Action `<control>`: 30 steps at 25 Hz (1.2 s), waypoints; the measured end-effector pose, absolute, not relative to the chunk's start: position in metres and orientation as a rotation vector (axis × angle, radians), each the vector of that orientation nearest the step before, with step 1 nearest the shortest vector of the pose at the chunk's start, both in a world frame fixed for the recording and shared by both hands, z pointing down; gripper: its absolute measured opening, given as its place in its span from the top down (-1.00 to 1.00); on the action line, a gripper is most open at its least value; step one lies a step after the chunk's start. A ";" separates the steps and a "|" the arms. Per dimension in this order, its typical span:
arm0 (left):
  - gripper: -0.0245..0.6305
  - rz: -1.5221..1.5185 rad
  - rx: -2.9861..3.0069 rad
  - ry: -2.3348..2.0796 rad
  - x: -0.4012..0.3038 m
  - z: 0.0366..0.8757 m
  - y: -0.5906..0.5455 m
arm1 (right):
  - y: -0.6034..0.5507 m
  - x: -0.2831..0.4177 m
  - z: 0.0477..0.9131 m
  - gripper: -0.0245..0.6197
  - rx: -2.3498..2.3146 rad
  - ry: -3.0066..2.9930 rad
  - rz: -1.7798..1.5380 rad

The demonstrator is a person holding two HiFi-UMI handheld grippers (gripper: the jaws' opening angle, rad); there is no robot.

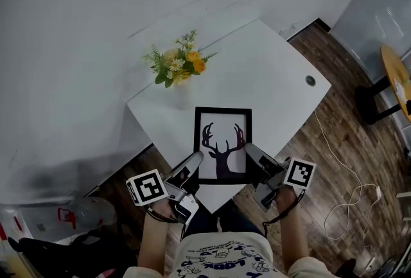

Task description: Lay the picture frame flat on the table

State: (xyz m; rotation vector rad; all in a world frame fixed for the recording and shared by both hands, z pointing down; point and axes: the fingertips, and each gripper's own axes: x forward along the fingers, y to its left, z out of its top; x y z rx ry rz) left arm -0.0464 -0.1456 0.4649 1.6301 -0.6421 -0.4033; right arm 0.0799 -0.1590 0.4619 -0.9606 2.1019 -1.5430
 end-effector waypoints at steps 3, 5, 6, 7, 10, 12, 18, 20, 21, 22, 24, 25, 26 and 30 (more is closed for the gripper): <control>0.67 -0.353 1.639 -0.696 -0.050 0.482 -0.152 | -0.168 0.080 0.471 0.65 -0.954 2.129 -1.575; 0.67 -0.307 1.659 -0.734 -0.052 0.493 -0.156 | -0.173 0.080 0.479 0.65 -0.958 2.143 -1.594; 0.67 -0.288 1.667 -0.748 -0.052 0.498 -0.158 | -0.174 0.080 0.483 0.65 -0.960 2.145 -1.606; 0.67 -0.273 1.670 -0.759 -0.052 0.503 -0.159 | -0.176 0.080 0.488 0.65 -0.959 2.144 -1.619; 0.67 -0.234 1.646 -0.791 -0.052 0.519 -0.160 | -0.178 0.080 0.503 0.65 -0.959 2.152 -1.660; 0.67 -0.224 1.643 -0.803 -0.051 0.528 -0.162 | -0.180 0.079 0.513 0.64 -0.963 2.173 -1.685; 0.67 -0.170 1.637 -0.834 -0.049 0.556 -0.165 | -0.179 0.084 0.553 0.63 -1.070 2.200 -1.789; 0.67 -0.147 1.633 -0.846 -0.049 0.566 -0.165 | -0.177 0.084 0.566 0.63 -1.105 2.217 -1.815; 0.66 -0.130 1.632 -0.853 -0.049 0.571 -0.164 | -0.177 0.084 0.572 0.63 -1.117 2.225 -1.827; 0.66 -0.112 1.633 -0.861 -0.049 0.577 -0.164 | -0.176 0.083 0.579 0.63 -1.129 2.232 -1.839; 0.66 -0.068 1.637 -0.880 -0.050 0.590 -0.164 | -0.175 0.082 0.592 0.63 -1.155 2.246 -1.866; 0.65 -0.042 1.638 -0.892 -0.050 0.598 -0.163 | -0.174 0.082 0.600 0.63 -1.172 2.255 -1.879; 0.65 -0.015 1.638 -0.902 -0.050 0.605 -0.162 | -0.172 0.082 0.607 0.63 -1.191 2.265 -1.892; 0.64 0.044 1.616 -0.914 -0.049 0.628 -0.155 | -0.165 0.082 0.630 0.62 -1.245 2.266 -1.946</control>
